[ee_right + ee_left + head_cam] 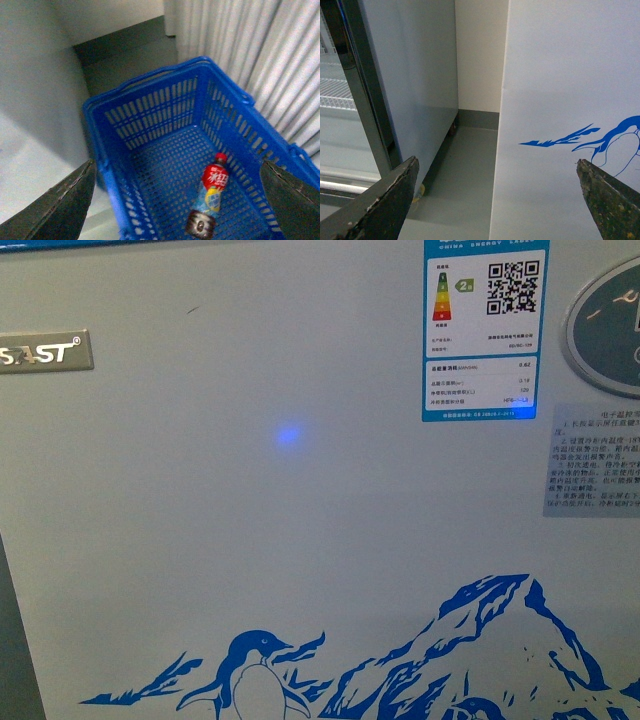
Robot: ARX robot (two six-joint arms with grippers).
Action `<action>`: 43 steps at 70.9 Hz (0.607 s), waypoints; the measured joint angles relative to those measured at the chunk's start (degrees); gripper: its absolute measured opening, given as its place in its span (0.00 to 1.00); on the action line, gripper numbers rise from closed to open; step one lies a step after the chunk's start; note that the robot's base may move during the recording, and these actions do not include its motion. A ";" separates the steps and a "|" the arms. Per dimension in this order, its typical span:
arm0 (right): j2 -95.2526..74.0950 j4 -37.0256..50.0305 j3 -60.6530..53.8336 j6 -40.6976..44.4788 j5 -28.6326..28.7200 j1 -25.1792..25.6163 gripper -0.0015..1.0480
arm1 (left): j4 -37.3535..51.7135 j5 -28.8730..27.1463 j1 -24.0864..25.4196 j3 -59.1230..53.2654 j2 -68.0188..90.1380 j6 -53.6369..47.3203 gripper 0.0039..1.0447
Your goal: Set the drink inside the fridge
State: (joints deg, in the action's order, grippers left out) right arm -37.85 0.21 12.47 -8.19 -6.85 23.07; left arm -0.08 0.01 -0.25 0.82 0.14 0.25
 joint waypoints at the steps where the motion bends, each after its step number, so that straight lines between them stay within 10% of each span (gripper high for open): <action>1: -1.60 0.98 0.50 0.17 0.81 1.33 0.93 | 0.00 0.00 0.00 0.00 0.00 0.00 0.92; 16: -36.74 15.82 10.62 2.51 6.54 17.81 0.93 | 0.00 -0.02 0.00 0.00 0.00 0.02 0.92; 43: -82.64 25.94 26.25 -2.67 5.97 18.19 0.93 | 0.00 0.00 0.00 0.00 0.00 0.00 0.92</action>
State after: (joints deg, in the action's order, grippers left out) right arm -120.49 26.15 38.72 -10.85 -0.89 41.25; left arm -0.08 0.01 -0.25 0.82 0.14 0.25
